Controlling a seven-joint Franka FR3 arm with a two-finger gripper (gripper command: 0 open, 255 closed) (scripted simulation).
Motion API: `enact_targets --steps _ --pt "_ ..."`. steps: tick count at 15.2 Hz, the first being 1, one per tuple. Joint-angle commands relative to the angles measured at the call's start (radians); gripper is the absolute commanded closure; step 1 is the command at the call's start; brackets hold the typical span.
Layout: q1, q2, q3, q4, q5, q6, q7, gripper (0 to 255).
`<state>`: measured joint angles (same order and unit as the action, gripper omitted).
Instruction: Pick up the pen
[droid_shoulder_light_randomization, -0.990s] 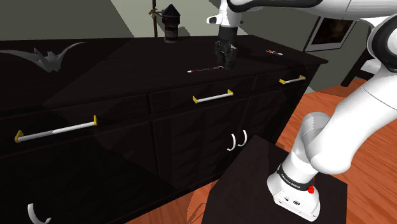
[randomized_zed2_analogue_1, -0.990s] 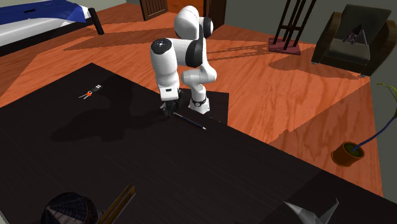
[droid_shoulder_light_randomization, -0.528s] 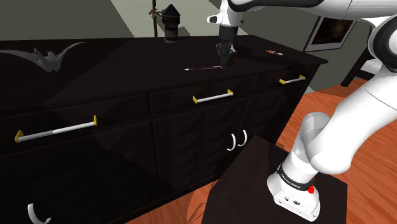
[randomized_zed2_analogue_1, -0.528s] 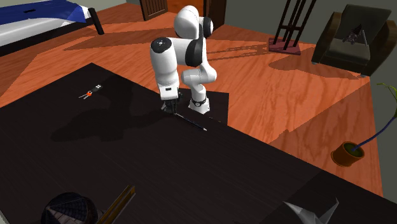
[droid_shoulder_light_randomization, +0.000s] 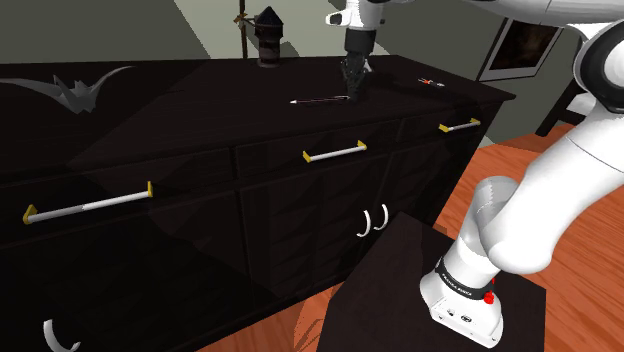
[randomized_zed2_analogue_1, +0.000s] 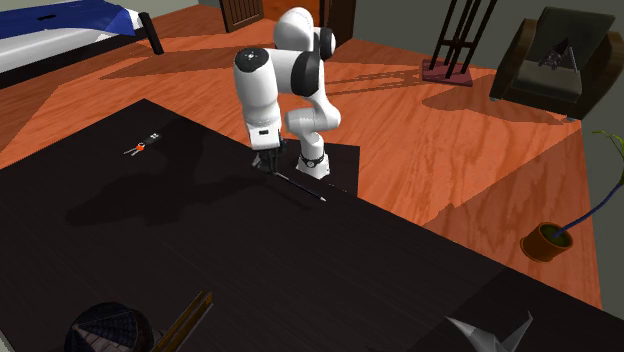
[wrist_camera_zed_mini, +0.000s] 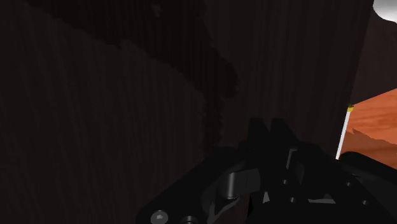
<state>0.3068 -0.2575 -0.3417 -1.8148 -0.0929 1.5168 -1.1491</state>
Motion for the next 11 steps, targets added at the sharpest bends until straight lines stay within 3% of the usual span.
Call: enact_targets --steps 1,11 --pt "0.0 0.008 -0.001 0.032 0.002 -0.025 -0.003 255" --pt "0.003 0.05 -0.004 0.187 0.014 -0.139 -0.016 255"
